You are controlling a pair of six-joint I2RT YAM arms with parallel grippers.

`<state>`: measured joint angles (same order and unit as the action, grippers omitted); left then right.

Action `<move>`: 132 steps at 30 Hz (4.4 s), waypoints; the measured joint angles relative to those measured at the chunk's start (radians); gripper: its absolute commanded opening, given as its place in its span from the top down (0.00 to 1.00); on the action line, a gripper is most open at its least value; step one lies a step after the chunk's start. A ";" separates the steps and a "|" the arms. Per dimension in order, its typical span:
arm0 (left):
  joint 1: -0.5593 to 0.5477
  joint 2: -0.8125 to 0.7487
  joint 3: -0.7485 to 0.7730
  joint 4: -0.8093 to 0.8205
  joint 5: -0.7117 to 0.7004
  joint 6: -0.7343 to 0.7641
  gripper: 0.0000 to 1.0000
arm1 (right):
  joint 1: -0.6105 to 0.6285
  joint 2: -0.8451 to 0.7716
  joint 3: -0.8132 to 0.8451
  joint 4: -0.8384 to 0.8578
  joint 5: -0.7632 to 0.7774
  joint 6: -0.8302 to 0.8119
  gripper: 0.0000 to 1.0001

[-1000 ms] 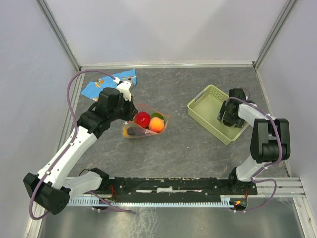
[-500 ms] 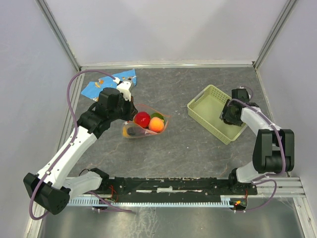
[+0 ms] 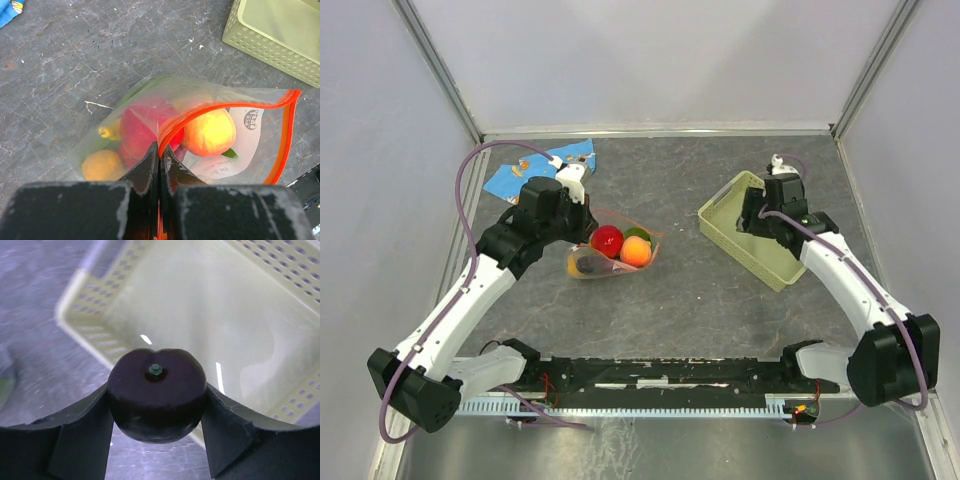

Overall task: Place the food in the zip-top bag and seal the zipper
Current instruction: Place the fake fruit in the zipper food storage bag, then zip the zipper food storage bag at the center of the board.

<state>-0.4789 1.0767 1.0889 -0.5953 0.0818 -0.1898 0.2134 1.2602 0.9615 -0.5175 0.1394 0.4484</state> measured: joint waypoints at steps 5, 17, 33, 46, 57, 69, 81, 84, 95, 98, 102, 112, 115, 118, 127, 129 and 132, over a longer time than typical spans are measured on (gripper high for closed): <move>0.000 0.004 0.000 0.000 0.000 0.000 0.97 | 0.139 -0.052 0.052 0.007 -0.047 -0.012 0.41; 0.000 0.004 0.000 0.000 0.000 0.000 0.97 | 0.427 -0.090 0.146 0.071 -0.178 -0.085 0.39; 0.000 0.004 0.000 0.000 0.000 0.000 0.97 | 0.715 0.157 0.355 0.121 -0.282 -0.218 0.34; 0.000 0.004 0.000 0.000 0.004 0.000 0.97 | 0.719 0.311 0.433 0.103 -0.172 -0.236 0.13; 0.000 0.004 0.000 0.000 0.003 0.000 0.97 | 0.719 0.293 0.446 0.080 -0.132 -0.290 0.16; 0.000 0.003 0.000 0.000 0.004 0.000 0.97 | 0.705 0.168 0.446 0.026 -0.027 -0.448 0.28; 0.000 0.003 0.000 0.000 0.013 0.000 0.97 | 0.692 0.302 0.443 0.035 -0.053 -0.528 0.57; 0.000 0.001 -0.001 0.000 0.026 0.000 0.97 | 0.686 0.310 0.440 0.033 -0.048 -0.538 0.81; 0.000 -0.024 -0.017 0.018 0.054 0.000 0.76 | 0.676 0.224 0.440 -0.032 -0.002 -0.516 0.99; 0.006 -0.051 -0.017 0.024 0.051 -0.002 0.67 | 0.665 0.208 0.452 -0.093 0.018 -0.493 0.99; 0.012 -0.118 -0.040 0.060 0.050 -0.023 0.52 | 0.636 0.207 0.483 -0.178 0.032 -0.448 0.99; 0.012 -0.415 -0.350 0.251 -0.071 -0.254 0.23 | 0.537 0.202 0.513 -0.317 -0.001 -0.365 0.99; 0.013 -0.513 -0.480 0.364 -0.072 -0.324 0.22 | 0.503 0.201 0.531 -0.339 -0.032 -0.343 0.99; 0.012 -0.574 -0.599 0.495 -0.045 -0.368 0.22 | 0.485 0.201 0.548 -0.353 -0.056 -0.333 0.99; 0.012 -0.557 -0.966 0.966 0.105 -0.404 0.22 | 0.477 0.201 0.551 -0.371 -0.103 -0.330 0.99; 0.012 -0.525 -0.990 1.056 0.132 -0.399 0.22 | 0.477 0.201 0.551 -0.372 -0.111 -0.329 0.99; 0.012 -0.474 -0.993 1.186 0.168 -0.358 0.23 | 0.477 0.201 0.551 -0.372 -0.121 -0.329 0.99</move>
<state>-0.4667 0.6025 0.0959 0.5911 0.2501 -0.5480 0.6907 1.4609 1.5127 -0.8890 0.0185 0.1192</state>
